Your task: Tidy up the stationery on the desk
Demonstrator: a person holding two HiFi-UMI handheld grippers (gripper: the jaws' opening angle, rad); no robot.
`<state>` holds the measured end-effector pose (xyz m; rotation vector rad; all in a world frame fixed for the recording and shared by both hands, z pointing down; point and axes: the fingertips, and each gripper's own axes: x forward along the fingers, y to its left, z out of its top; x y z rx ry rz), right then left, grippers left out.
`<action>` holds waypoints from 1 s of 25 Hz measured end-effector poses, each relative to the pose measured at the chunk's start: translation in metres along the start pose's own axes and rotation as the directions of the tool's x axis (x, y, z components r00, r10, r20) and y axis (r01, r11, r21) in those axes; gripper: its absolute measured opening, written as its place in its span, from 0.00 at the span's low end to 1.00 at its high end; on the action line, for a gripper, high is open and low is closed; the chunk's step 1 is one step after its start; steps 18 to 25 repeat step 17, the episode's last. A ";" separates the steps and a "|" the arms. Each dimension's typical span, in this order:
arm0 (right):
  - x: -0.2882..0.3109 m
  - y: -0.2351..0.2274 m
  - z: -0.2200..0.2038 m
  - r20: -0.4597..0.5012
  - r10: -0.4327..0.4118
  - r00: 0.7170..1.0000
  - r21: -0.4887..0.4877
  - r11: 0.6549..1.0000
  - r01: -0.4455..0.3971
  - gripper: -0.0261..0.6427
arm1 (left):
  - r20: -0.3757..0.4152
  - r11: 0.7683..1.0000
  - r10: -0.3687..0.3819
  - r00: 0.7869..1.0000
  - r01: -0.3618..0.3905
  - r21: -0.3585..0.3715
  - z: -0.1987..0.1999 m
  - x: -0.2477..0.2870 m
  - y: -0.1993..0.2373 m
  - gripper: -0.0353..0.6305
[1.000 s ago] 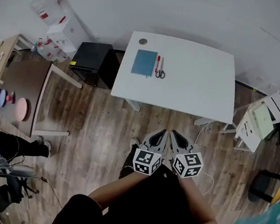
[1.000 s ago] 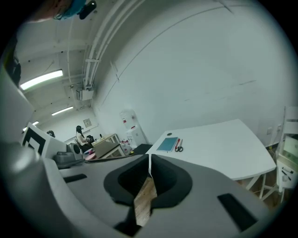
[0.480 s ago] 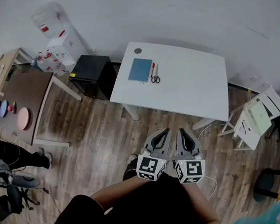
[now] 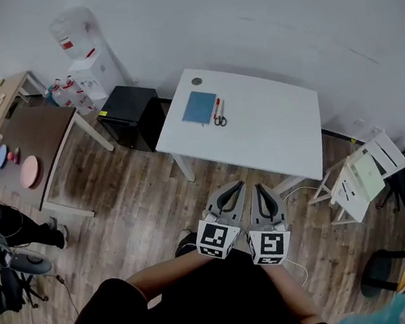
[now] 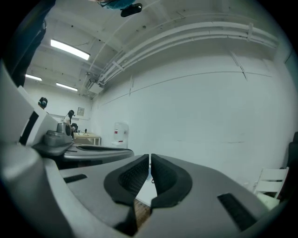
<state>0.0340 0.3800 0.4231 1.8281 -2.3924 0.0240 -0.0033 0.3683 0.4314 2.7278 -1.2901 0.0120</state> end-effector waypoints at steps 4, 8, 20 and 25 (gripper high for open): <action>-0.006 -0.007 0.005 0.001 -0.041 0.999 -0.030 0.999 0.041 0.10 | 0.013 1.000 -0.002 1.000 0.001 0.020 0.004 0.000 -0.006 0.08; -0.013 -0.012 -0.002 -0.007 -0.052 0.999 -0.025 0.998 0.052 0.10 | 0.019 1.000 0.011 1.000 -0.012 0.016 -0.001 -0.003 -0.006 0.08; -0.018 -0.014 -0.014 -0.024 -0.076 0.997 -0.038 0.996 0.075 0.09 | 0.017 0.999 -0.004 1.000 0.003 0.048 -0.008 -0.003 -0.013 0.08; -0.018 -0.014 -0.014 -0.024 -0.076 0.997 -0.038 0.996 0.075 0.09 | 0.017 0.999 -0.004 1.000 0.003 0.048 -0.008 -0.003 -0.013 0.08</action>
